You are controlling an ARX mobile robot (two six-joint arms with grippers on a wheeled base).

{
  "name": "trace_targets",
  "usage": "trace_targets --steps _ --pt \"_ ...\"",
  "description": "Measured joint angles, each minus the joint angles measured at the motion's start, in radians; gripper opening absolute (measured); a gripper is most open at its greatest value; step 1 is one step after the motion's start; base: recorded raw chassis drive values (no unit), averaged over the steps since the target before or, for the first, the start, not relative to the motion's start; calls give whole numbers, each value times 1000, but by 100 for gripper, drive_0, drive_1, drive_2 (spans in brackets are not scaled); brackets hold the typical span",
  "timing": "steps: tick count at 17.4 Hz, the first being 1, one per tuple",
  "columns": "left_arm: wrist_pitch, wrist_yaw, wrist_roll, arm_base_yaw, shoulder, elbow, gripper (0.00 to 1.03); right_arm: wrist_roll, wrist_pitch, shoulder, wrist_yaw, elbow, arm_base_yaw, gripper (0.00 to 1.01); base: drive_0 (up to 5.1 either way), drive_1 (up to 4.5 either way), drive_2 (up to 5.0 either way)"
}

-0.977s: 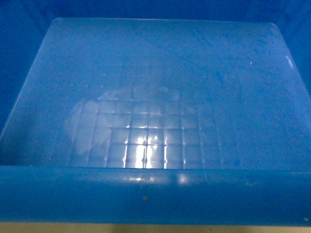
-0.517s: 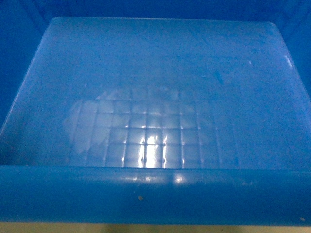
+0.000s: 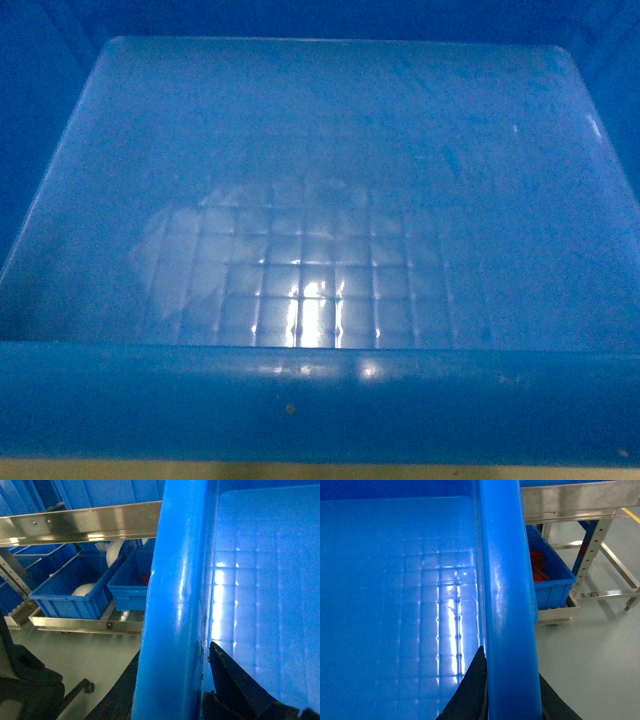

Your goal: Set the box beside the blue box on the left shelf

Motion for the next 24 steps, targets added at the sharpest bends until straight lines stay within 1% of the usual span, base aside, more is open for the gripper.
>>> trace_targets --steps 5,24 --pt "0 0 0 0 0 0 33 0 0 0 0 0 0 9 -491 150 332" --pt "3 0 3 0 0 0 33 0 0 0 5 0 0 9 0 0 0"
